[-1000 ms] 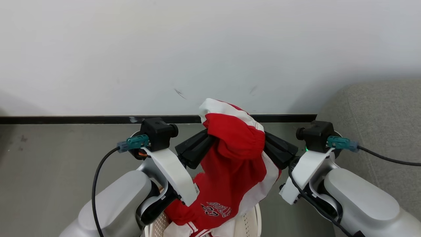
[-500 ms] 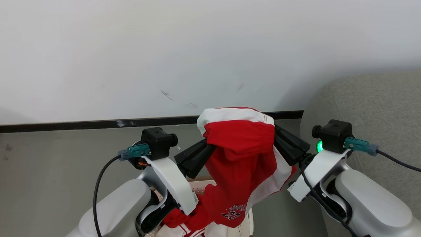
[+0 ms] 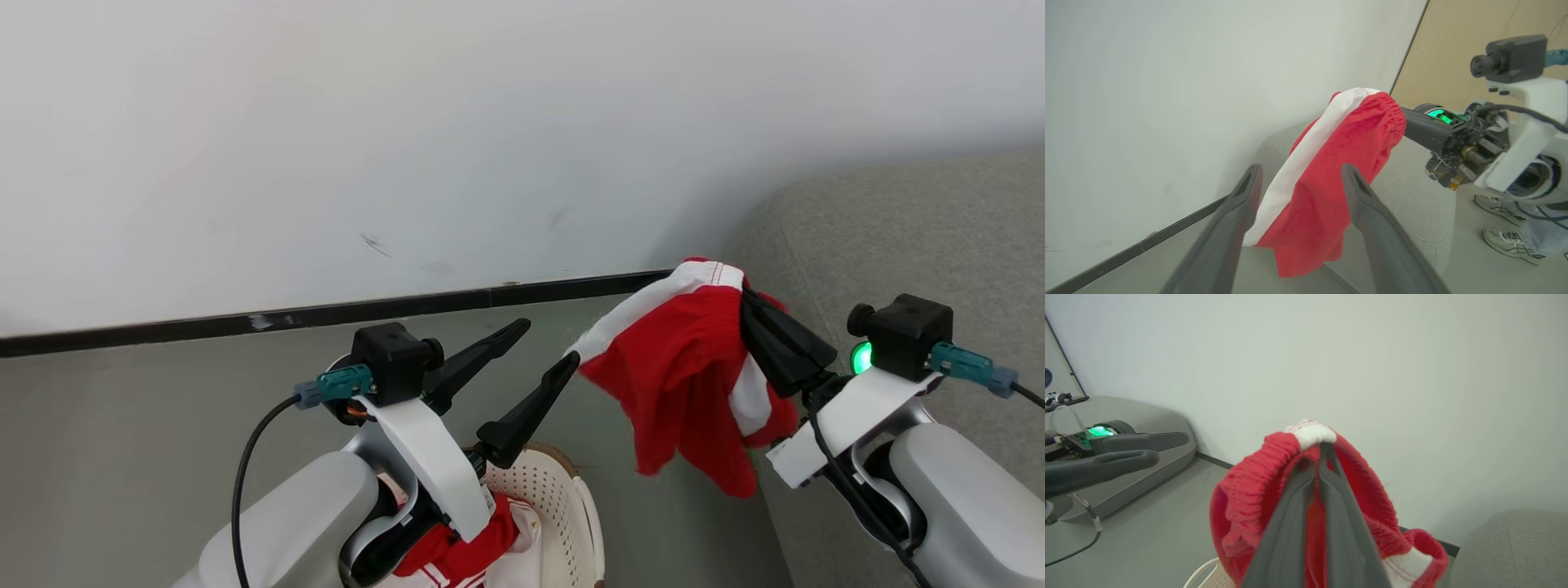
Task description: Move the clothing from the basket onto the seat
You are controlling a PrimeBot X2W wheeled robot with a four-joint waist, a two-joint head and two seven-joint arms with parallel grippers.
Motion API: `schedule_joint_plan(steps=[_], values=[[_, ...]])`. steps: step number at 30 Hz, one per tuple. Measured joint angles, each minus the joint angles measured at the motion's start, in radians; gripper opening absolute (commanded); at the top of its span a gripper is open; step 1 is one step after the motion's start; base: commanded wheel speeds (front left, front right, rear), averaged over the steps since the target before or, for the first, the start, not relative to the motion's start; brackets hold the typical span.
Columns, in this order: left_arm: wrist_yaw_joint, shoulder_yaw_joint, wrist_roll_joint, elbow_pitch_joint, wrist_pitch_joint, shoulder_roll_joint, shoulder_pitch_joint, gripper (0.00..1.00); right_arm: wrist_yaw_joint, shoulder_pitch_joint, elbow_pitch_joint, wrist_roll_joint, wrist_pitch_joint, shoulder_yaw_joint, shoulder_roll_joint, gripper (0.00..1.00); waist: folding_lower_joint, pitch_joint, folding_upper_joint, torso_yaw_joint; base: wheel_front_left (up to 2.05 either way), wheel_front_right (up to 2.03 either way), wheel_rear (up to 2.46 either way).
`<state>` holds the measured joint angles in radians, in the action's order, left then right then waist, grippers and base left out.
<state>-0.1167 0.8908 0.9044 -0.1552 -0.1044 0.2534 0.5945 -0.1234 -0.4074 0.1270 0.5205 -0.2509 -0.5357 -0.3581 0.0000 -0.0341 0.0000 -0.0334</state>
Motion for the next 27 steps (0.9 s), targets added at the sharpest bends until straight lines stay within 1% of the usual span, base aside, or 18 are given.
schedule_joint_plan(steps=[11, 14, 18, 27], values=[[0.0, 0.011, -0.019, 0.005, -0.016, 0.002, -0.011, 1.0, 0.0, 0.07, -0.051, -0.037, 0.0, 0.105, -0.015, 0.0, 0.0001, 0.002, 0.0, -0.061, 0.0, 0.0, 0.0], [0.0, 0.016, -0.026, 0.006, -0.021, 0.004, -0.011, 1.0, 0.0, 0.095, -0.076, -0.03, 0.0, 0.156, -0.002, 0.0, 0.0, 0.002, 0.0, -0.08, 0.0, 0.0, 0.0], [0.0, 0.023, -0.027, 0.006, -0.022, 0.004, -0.012, 1.0, 0.0, 0.104, -0.102, -0.038, 0.0, 0.174, 0.0, 0.0, 0.0, 0.0, 0.0, -0.108, 0.0, 0.0, 0.0], [0.0, 0.029, -0.034, 0.016, -0.035, 0.004, -0.012, 1.0, 0.0, 0.154, -0.168, -0.079, -0.001, 0.255, -0.003, 0.0, 0.0, -0.012, 0.0, -0.173, 0.0, 0.0, 0.0]])
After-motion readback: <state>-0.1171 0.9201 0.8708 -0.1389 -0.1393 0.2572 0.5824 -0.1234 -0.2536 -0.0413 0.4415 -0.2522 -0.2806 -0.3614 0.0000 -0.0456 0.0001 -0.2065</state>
